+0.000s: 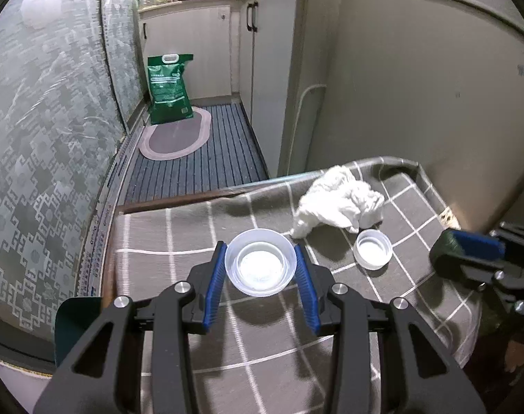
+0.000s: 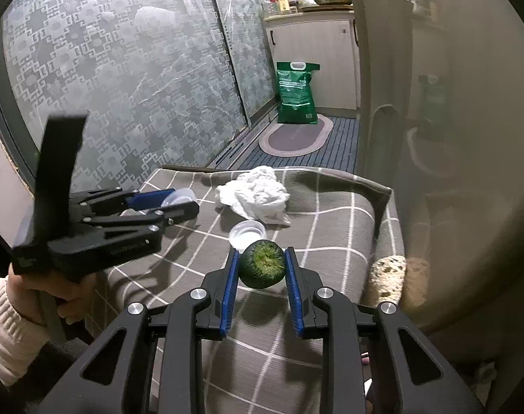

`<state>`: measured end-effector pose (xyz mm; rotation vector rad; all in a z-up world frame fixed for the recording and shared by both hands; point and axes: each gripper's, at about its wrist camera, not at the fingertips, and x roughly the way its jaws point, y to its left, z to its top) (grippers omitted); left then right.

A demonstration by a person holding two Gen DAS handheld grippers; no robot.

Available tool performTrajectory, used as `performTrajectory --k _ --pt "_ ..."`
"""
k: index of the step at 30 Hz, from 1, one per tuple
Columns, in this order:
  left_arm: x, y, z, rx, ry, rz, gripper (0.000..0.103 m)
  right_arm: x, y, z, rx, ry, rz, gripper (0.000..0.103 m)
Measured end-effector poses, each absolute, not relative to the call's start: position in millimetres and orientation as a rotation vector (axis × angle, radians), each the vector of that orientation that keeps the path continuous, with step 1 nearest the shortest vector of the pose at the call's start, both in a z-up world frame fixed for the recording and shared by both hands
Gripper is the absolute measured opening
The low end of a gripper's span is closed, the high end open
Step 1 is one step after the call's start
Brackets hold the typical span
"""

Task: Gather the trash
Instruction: 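Carry the bowl and lime to the teal bin and open both grippers inside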

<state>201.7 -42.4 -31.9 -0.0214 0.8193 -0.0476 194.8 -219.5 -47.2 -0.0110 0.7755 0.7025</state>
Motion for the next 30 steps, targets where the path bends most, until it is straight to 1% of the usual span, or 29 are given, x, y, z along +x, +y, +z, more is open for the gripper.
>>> performTrajectory --k 8,15,25,30 --pt "181.9 -6.2 -11.3 -0.083 0.774 -0.014 0.042 186.1 -188.4 -35.1 -0.046 0.766 0.739 0.026" --pt "161.3 43.9 -8.9 -0.115 0.766 0.039 0.042 176.0 -153.6 -28.9 -0.092 0.766 0.763 0.026" --pt "135.4 113.6 -36.8 -0.132 0.846 0.101 0.042 162.9 -91.5 -14.3 -0.142 0.748 0.82 0.026" --pt "121.9 132.1 -55.8 -0.124 0.895 0.109 0.042 157.6 -58.1 -8.9 -0.164 0.746 0.85 0.026"
